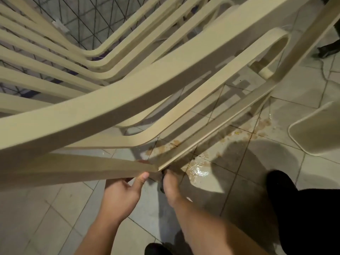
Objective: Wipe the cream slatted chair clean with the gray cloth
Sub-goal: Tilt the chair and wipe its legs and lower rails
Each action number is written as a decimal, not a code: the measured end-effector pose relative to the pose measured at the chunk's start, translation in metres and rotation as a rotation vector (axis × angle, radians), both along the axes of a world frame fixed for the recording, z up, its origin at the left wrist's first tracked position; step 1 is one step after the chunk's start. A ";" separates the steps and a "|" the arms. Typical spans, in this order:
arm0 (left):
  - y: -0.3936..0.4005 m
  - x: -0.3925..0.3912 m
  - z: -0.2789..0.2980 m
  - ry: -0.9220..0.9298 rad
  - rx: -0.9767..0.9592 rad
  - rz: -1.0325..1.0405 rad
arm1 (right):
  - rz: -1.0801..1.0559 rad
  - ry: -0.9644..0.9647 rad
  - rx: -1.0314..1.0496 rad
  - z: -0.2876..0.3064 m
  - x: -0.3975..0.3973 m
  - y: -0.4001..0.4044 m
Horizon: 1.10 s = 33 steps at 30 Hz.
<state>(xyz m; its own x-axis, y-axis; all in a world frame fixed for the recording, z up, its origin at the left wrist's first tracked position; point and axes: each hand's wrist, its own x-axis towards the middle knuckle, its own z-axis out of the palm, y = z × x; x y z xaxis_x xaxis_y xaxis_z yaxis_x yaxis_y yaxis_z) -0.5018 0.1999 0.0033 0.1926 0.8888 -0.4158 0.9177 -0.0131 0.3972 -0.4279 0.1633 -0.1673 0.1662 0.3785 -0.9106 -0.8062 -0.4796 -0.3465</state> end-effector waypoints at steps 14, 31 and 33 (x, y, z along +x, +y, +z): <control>-0.001 -0.006 -0.014 -0.155 0.060 -0.055 | -0.148 -0.171 0.143 0.059 -0.029 -0.041; 0.001 0.000 0.005 -0.053 0.007 -0.192 | -0.388 -0.426 0.093 0.109 -0.017 -0.058; -0.001 -0.004 0.014 -0.118 -0.025 -0.172 | -0.270 -0.568 0.246 0.121 -0.012 -0.058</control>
<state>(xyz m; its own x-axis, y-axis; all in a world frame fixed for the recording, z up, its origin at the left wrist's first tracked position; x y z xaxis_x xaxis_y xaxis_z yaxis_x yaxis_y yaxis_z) -0.5055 0.1993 0.0174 0.3895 0.8284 -0.4025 0.8498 -0.1547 0.5040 -0.4403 0.1052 -0.0467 0.7116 0.4412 -0.5468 -0.5473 -0.1399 -0.8251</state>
